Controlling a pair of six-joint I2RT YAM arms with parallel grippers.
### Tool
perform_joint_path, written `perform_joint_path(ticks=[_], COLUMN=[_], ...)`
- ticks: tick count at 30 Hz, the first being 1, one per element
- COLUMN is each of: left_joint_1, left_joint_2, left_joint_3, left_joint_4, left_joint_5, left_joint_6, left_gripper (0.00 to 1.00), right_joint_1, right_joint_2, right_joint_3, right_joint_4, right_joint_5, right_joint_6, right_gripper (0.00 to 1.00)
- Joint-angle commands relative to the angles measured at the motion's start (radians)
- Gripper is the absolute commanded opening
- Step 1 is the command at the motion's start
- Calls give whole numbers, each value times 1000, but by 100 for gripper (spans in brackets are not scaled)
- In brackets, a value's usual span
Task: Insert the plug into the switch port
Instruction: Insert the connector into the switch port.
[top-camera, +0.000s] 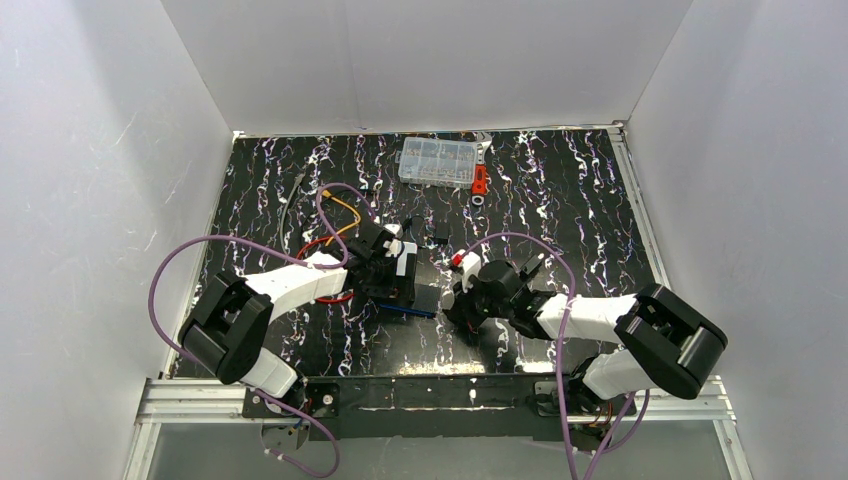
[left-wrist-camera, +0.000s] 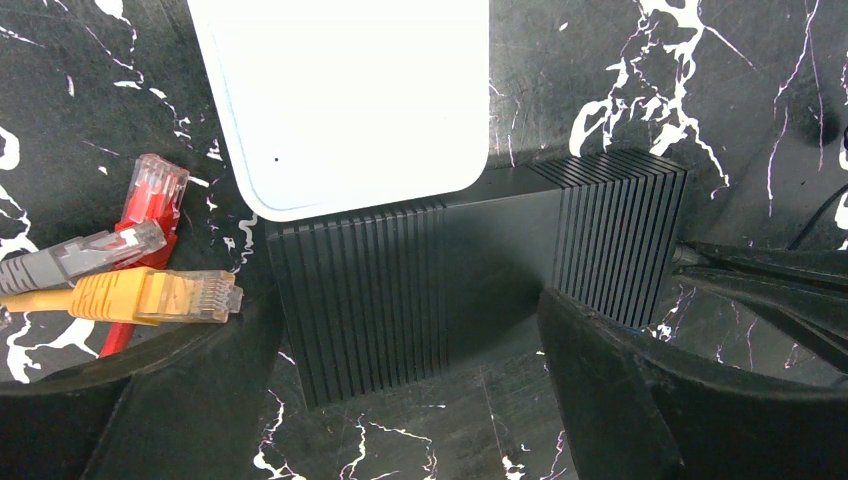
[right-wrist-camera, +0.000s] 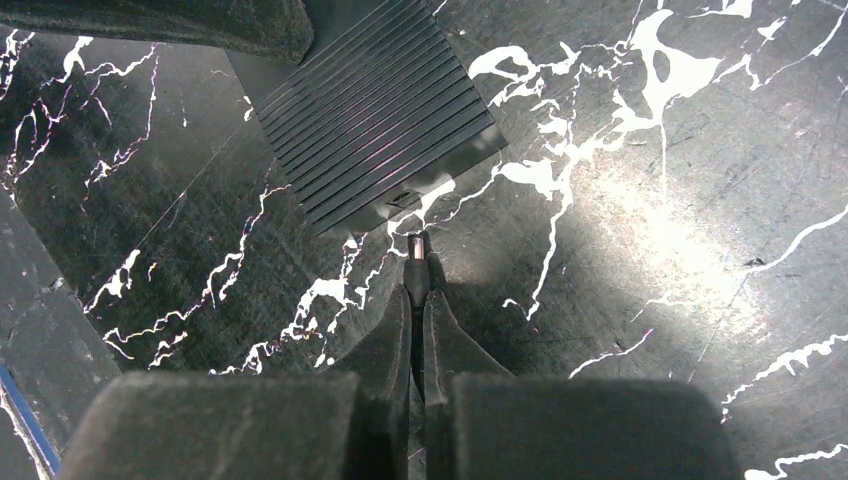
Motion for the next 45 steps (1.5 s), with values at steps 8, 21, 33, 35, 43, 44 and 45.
perform_joint_path(ticks=[8, 21, 33, 35, 43, 44, 45], left_joint_1=[-13, -13, -13, -14, -13, -13, -13], left_joint_2=[0, 5, 15, 15, -2, -5, -7], left_joint_3=[-34, -29, -28, -30, -52, -56, -59], left_joint_4=[-41, -45, -39, -35, -27, -26, -25], left_joint_5=[10, 7, 15, 24, 52, 57, 61], left_joint_6=[7, 8, 6, 6, 1, 0, -2], left_gripper=[95, 95, 95, 95, 95, 95, 95], right_joint_1=[-1, -1, -1, -1, -1, -1, -1], right_joint_2=[-7, 30, 27, 31, 61, 65, 69], right_joint_3=[-33, -14, -24, -23, -32, -36, -39], right_joint_4=[187, 197, 223, 232, 316, 333, 350], right_joint_5=[1, -13, -48, -64, -121, -128, -134], right_joint_6=[9, 4, -6, -5, -13, -14, -15], right_gripper=[1, 1, 1, 1, 1, 1, 1])
